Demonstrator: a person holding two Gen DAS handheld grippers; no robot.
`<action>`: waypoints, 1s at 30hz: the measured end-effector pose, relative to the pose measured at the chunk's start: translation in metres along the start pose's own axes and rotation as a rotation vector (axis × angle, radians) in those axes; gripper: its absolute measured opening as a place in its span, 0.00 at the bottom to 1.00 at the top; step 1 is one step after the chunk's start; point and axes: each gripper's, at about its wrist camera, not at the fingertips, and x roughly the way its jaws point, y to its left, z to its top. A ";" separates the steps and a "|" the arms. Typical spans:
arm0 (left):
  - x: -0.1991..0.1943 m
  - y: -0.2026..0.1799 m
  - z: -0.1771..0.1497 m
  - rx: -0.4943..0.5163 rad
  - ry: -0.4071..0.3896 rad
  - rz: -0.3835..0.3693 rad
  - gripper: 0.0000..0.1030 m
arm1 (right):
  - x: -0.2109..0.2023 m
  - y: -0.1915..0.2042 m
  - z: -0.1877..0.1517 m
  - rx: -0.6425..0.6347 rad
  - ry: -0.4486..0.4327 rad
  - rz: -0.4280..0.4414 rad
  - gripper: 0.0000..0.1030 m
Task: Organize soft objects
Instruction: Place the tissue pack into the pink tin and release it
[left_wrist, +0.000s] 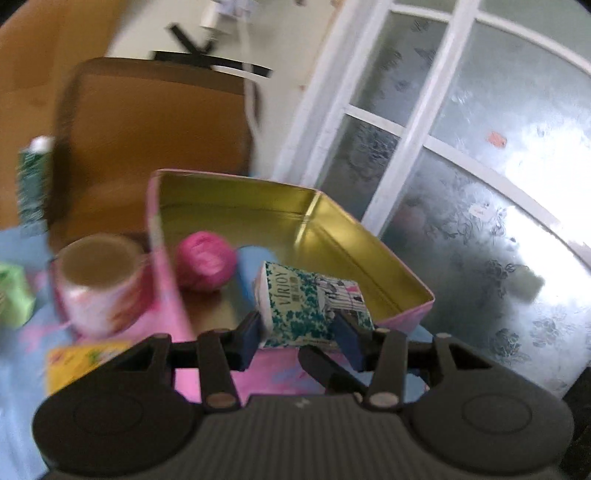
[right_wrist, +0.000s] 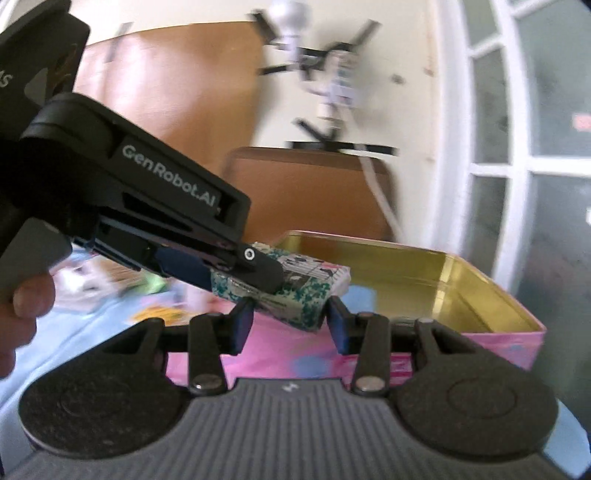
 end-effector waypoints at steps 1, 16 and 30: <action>0.011 -0.005 0.004 0.006 0.007 -0.002 0.43 | 0.004 -0.011 0.001 0.020 0.004 -0.022 0.45; 0.051 -0.032 0.002 0.072 -0.008 0.068 0.58 | 0.025 -0.080 -0.011 0.188 -0.015 -0.307 0.58; -0.092 0.085 -0.096 0.001 -0.069 0.361 0.61 | 0.003 0.023 -0.023 0.172 0.079 0.049 0.58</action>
